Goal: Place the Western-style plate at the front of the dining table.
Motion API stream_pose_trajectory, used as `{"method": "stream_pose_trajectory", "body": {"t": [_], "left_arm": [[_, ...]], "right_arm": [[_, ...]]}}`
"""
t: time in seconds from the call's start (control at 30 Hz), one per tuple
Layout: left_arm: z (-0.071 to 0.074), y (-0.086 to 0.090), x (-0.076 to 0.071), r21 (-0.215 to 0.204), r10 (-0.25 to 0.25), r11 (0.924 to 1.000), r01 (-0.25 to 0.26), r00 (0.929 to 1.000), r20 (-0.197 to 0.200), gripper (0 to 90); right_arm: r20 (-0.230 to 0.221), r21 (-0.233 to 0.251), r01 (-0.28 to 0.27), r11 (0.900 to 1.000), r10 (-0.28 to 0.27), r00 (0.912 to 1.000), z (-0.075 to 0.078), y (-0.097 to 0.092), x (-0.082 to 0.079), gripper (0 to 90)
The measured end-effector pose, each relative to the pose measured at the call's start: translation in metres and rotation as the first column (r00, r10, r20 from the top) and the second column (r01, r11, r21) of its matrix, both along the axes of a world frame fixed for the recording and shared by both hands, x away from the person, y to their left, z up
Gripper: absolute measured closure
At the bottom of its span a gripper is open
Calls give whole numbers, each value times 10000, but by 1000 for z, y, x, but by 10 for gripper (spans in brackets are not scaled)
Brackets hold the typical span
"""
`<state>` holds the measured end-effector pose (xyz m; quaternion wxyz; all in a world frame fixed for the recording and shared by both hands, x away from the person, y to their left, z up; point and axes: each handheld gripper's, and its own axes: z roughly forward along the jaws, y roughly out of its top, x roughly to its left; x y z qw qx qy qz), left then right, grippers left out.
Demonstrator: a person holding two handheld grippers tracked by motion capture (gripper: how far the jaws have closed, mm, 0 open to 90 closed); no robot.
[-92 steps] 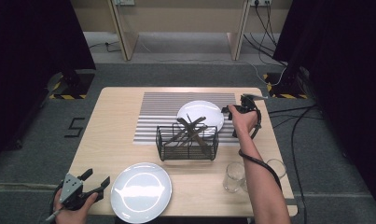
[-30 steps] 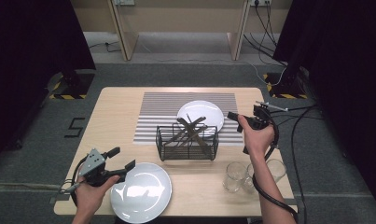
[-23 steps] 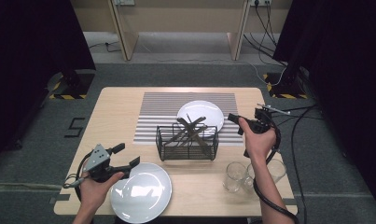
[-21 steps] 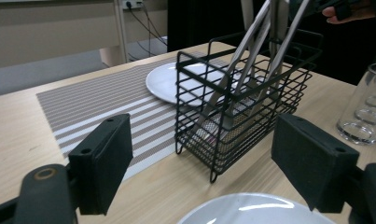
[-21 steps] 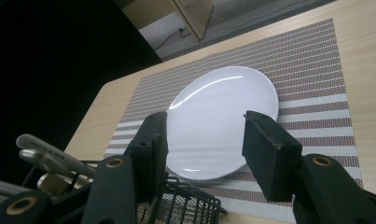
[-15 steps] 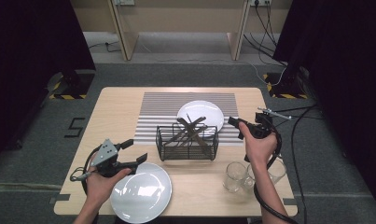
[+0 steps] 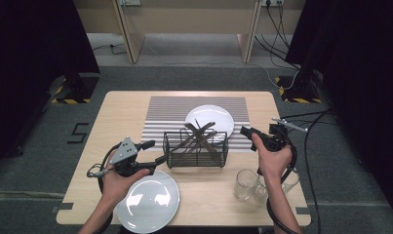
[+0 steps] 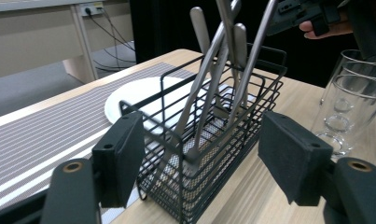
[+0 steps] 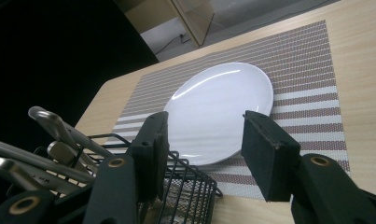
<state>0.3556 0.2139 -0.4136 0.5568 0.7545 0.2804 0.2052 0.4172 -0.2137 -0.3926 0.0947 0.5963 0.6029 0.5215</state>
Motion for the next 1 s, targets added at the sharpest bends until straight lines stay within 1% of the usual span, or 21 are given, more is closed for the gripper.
{"method": "stream_pose_trajectory", "body": {"t": [0.07,0.17,0.2,0.5,0.83,1.0], "left_arm": [[1,-5,3,113,-131,9999,131,9999,40,328],[2,-9,5,137,-213,9997,212,9998,39,337],[3,-12,8,149,-290,9995,289,9996,46,341],[4,-31,19,412,-832,9957,833,9965,-54,384],[6,-47,32,445,-1177,9920,1181,9930,-126,427],[6,-54,37,580,-1366,9888,1375,9904,-206,452]], "right_arm": [[17,23,34,10000,-35,10000,0,-1,-2,511],[30,-65,105,9999,-105,9999,-1,-2,-3,511],[68,-110,98,9999,-97,9999,-1,-3,-4,511],[61,-132,145,9998,-145,9999,-3,-7,-10,508],[137,-108,162,9998,-160,9998,-3,-8,-14,506],[107,-88,135,9999,-134,9999,-4,-7,-14,506]]}}
